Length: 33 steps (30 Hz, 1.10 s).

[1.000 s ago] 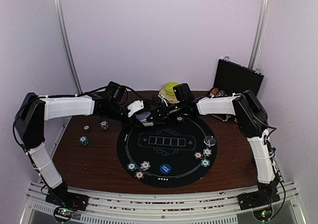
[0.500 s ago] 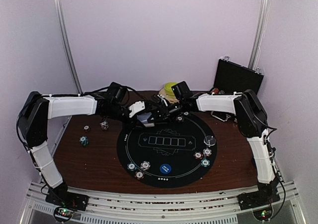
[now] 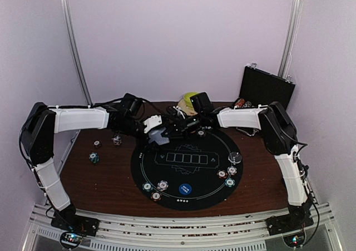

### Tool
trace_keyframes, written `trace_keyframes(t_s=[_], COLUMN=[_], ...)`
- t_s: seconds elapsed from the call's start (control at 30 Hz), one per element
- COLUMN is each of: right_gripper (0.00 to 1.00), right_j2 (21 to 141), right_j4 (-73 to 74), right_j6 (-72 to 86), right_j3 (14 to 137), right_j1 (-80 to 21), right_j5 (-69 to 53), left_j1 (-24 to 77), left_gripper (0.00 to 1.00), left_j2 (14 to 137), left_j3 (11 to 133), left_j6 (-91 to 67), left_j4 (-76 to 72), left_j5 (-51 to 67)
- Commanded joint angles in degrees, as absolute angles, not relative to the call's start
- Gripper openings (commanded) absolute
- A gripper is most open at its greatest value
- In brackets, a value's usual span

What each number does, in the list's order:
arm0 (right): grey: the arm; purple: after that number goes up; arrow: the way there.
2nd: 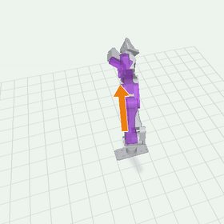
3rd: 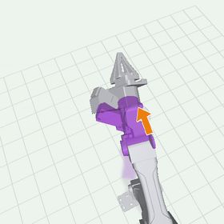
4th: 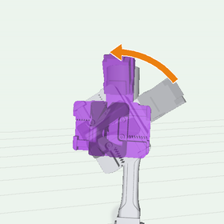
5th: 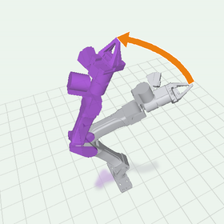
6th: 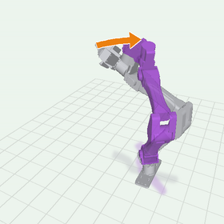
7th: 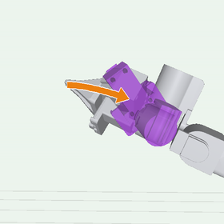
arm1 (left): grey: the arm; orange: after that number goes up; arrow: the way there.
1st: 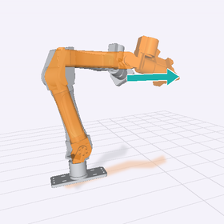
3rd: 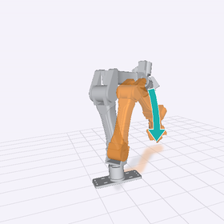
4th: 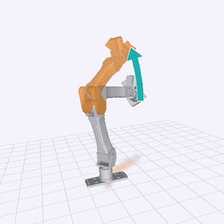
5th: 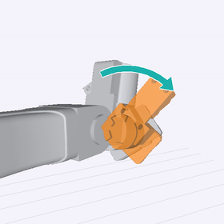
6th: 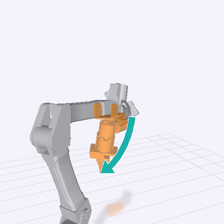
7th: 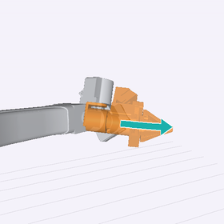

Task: Distribute texas hold em gaming equipment
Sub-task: Pass from the left arm to the right, then pass from the right arm to the left

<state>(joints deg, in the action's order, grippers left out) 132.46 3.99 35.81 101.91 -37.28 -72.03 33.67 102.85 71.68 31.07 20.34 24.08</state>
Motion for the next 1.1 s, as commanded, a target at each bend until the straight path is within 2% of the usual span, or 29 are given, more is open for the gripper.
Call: trace_keyframes(t_s=[0.0, 0.1, 0.27, 0.53, 0.7, 0.83, 0.97, 1.07], right_gripper=[0.0, 0.0, 0.0, 0.0, 0.0, 0.0, 0.0, 0.0], right_j2=[130.93, 130.72, 130.65, 130.92, 131.47, 131.73, 132.3, 132.5], right_j4=[-0.91, -1.05, -1.1, -0.98, -0.84, -0.16, 1.25, 2.04], right_j6=[37.53, 37.55, 37.41, 37.2, 37.12, 36.6, 35.45, 34.68], right_j3=[100.86, 100.6, 100.48, 100.37, 100.55, 100.65, 101.29, 101.5], right_j1=[-37.75, -37.71, -37.62, -37.16, -37.18, -37.18, -37.18, -37.17], right_j5=[-74.82, -74.68, -74.41, -73.88, -73.65, -72.88, -72.51, -72.26], left_j1=[33.21, 33.02, 32.98, 31.58, 31.5, 31.54, 31.47, 31.55], left_gripper=[0.98, 0.97, 0.86, 0.81, 0.72, 0.71, 0.77, 0.75], left_j2=[103.45, 103.12, 103.03, 101.48, 101.79, 101.48, 100.47, 99.99], left_j3=[71.5, 71.38, 71.04, 69.52, 69.74, 69.61, 68.97, 68.69], left_j6=[31.29, 31.52, 32.06, 32.52, 32.72, 32.5, 31.78, 31.69], left_j4=[19.81, 19.83, 20.3, 19.25, 19.2, 18.92, 17.71, 17.22], left_j5=[23.73, 24.1, 23.93, 26.88, 28.84, 29.55, 29.93, 30.0])
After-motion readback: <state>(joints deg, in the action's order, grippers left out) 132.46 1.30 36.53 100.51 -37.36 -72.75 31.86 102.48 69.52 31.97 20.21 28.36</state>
